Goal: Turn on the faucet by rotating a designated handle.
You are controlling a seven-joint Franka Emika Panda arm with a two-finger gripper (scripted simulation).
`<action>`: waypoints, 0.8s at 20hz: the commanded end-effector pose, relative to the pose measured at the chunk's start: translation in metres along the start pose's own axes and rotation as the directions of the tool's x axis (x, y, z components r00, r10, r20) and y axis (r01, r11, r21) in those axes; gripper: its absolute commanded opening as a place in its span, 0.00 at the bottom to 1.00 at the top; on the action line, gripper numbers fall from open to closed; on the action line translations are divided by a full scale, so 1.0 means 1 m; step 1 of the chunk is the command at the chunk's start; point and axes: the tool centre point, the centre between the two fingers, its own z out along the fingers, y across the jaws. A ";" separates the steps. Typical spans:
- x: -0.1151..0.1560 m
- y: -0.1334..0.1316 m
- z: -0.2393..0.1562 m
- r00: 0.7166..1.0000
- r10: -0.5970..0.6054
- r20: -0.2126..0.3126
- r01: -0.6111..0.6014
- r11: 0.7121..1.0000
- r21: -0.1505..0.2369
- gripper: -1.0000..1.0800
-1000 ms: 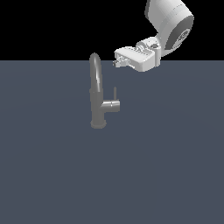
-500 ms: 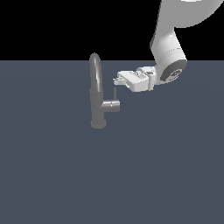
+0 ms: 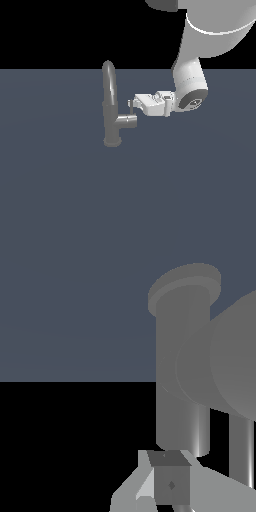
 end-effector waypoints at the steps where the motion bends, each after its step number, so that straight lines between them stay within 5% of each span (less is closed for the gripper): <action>1: 0.002 -0.001 0.001 1.000 0.004 0.007 -0.004 1.000 0.006 0.00; 16: -0.004 0.011 0.001 1.000 -0.004 -0.002 0.004 1.000 -0.001 0.00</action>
